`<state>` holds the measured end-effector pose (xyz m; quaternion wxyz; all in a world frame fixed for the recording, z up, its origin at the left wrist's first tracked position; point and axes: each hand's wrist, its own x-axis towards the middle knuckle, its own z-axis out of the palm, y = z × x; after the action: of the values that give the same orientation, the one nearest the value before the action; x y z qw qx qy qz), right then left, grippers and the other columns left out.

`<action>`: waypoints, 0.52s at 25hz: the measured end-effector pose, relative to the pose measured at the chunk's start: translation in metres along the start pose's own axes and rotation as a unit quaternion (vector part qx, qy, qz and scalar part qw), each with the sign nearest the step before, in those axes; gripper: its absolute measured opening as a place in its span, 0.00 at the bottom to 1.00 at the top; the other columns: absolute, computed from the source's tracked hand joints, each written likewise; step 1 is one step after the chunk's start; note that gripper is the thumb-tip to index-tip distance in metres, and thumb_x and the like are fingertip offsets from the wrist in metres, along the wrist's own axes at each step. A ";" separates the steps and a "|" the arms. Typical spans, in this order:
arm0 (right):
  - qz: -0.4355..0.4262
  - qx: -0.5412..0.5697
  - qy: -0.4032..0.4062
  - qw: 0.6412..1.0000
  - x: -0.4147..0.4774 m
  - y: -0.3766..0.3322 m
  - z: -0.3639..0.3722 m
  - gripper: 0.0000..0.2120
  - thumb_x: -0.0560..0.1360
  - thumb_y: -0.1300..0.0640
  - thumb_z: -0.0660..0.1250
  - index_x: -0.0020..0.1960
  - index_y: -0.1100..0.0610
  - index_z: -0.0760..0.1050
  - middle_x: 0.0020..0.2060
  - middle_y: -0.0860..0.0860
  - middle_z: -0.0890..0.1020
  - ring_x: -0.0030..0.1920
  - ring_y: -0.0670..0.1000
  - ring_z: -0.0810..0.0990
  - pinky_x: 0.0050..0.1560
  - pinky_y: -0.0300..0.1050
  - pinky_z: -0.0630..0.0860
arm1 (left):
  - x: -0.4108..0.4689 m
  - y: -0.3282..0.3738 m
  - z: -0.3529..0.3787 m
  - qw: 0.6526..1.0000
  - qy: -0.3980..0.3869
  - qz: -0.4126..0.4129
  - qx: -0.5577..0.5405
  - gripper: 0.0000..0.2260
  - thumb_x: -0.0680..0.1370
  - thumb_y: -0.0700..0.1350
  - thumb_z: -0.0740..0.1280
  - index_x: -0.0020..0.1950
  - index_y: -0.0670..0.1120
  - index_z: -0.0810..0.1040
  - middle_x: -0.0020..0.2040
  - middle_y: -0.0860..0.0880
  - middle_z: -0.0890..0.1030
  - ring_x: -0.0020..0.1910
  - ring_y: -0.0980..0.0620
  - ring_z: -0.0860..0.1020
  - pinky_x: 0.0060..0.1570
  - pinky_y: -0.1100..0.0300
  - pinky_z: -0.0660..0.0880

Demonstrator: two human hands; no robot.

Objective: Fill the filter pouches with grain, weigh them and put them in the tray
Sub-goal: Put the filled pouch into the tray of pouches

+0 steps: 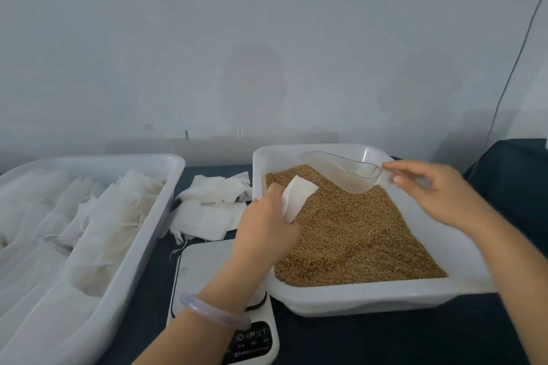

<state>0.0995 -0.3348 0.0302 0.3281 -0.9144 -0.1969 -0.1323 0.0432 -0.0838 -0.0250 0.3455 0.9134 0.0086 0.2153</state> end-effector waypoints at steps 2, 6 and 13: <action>-0.025 -0.033 -0.031 0.999 -0.002 -0.007 -0.027 0.13 0.76 0.53 0.64 0.52 0.34 0.74 0.52 0.36 0.78 0.52 0.35 0.72 0.61 0.44 0.63 | 0.002 -0.002 0.001 1.000 0.017 0.002 0.000 0.12 0.73 0.40 0.65 0.51 0.48 0.65 0.36 0.49 0.74 0.38 0.46 0.74 0.29 0.57 0.66; -0.037 -0.107 -0.047 0.992 -0.001 -0.018 -0.066 0.13 0.74 0.50 0.64 0.50 0.30 0.74 0.50 0.31 0.77 0.52 0.35 0.73 0.60 0.46 0.65 | -0.001 -0.003 0.002 0.999 0.040 0.026 0.009 0.15 0.75 0.43 0.68 0.57 0.49 0.66 0.34 0.58 0.68 0.36 0.48 0.71 0.27 0.61 0.60; -0.044 -0.121 -0.068 0.989 -0.001 -0.033 -0.074 0.15 0.74 0.53 0.65 0.46 0.29 0.74 0.46 0.31 0.78 0.50 0.32 0.73 0.58 0.43 0.66 | -0.007 0.004 -0.002 0.994 0.090 0.061 -0.018 0.19 0.74 0.37 0.68 0.60 0.48 0.65 0.48 0.53 0.73 0.41 0.49 0.72 0.36 0.58 0.65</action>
<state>0.0758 -0.3597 0.1032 0.1944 -0.9446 -0.2418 -0.1069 0.0356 -0.0870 -0.0239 0.3457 0.8828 -0.0198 0.3176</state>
